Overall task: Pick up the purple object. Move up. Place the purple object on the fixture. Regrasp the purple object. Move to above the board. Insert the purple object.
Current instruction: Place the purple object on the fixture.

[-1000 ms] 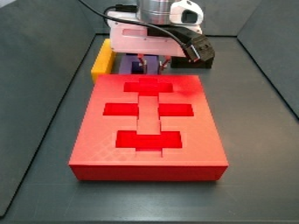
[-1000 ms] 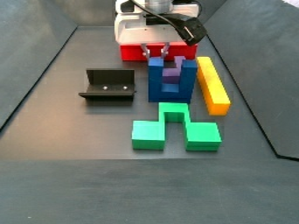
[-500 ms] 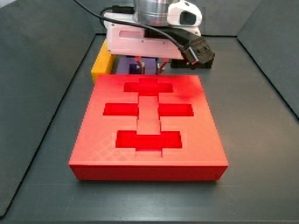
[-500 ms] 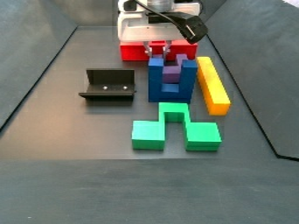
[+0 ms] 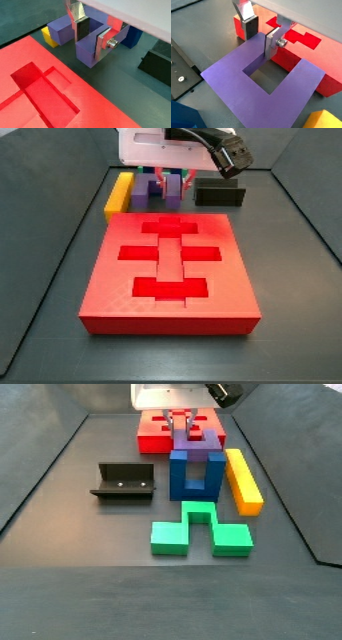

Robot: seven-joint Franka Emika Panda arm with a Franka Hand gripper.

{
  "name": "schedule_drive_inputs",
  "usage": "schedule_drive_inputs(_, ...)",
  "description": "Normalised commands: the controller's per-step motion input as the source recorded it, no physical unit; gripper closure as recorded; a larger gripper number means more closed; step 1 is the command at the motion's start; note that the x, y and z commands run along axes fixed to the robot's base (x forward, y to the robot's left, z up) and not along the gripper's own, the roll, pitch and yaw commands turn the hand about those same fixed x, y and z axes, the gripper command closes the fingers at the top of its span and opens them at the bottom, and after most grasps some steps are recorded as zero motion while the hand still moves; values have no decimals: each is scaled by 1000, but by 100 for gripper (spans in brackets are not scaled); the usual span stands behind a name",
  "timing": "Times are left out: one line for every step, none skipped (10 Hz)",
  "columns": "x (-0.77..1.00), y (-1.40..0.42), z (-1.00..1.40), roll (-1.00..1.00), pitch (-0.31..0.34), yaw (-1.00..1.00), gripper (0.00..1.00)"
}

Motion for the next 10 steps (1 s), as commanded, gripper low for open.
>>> schedule_drive_inputs(-54, 34, 951, -640, -397, -69, 100)
schedule_drive_inputs(-46, 23, 883, -689, -437, -106, 100)
schedule_drive_inputs(-17, 0, 740, -594, -366, -143, 100)
schedule_drive_inputs(0, 0, 754, -654, -340, -123, 100)
schedule_drive_inputs(0, 6, 766, -791, -363, -123, 100)
schedule_drive_inputs(29, 9, 683, -851, -343, -120, 100)
schedule_drive_inputs(223, 0, 557, -760, -166, -103, 100)
schedule_drive_inputs(497, 0, 337, -457, 49, -17, 100)
schedule_drive_inputs(677, 86, 183, -294, 394, 54, 100)
schedule_drive_inputs(740, 80, 220, -280, 526, 89, 100)
